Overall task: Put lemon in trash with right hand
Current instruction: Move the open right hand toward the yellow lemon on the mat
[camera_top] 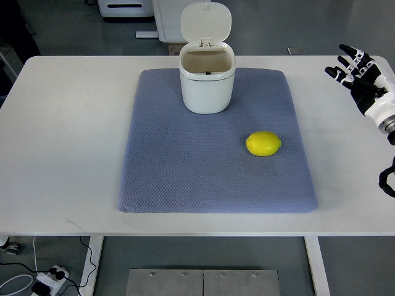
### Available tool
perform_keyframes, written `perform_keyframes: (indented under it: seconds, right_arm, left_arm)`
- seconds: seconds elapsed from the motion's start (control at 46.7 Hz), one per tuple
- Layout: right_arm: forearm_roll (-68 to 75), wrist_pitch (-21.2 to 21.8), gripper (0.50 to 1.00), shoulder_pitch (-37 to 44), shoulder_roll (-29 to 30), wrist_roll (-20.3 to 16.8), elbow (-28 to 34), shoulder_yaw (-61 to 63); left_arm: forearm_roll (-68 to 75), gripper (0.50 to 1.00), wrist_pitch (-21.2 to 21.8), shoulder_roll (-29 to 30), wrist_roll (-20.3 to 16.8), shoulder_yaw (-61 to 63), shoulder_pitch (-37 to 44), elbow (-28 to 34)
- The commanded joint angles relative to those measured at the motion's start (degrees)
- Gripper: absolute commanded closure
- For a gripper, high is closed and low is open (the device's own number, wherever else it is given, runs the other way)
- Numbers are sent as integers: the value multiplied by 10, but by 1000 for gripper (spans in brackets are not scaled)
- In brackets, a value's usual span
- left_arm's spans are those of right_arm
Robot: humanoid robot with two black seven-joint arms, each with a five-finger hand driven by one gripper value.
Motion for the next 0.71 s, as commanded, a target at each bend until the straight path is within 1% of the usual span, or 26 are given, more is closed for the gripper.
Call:
perform_keyframes:
  seconds: [0.0, 0.064, 0.171, 0.235, 0.321, 0.578, 0.685]
  right_arm:
    - [-28, 0, 500, -16, -28, 0, 35, -5]
    - [-42, -11, 500, -27, -48, 7, 63, -6]
    - [-98, -29, 500, -37, -79, 35, 109, -23]
    - [-143, -40, 500, -38, -99, 41, 133, -44]
    - [-182, -67, 500, -38, -110, 41, 157, -72]
    - [-258, -124, 500, -31, -103, 41, 173, -148]
    - [-263, -144, 500, -11, -93, 40, 173, -179]
  left_arm:
    - [0, 500, 0, 0, 0, 0, -1, 0]
    - [0, 500, 0, 0, 0, 0, -1, 0]
    - [0, 500, 0, 0, 0, 0, -1, 0]
    - [0, 500, 0, 0, 0, 0, -1, 0]
    - [0, 500, 0, 0, 0, 0, -1, 0]
    - [0, 500, 0, 0, 0, 0, 0, 0]
    - [0, 500, 0, 0, 0, 0, -1, 0]
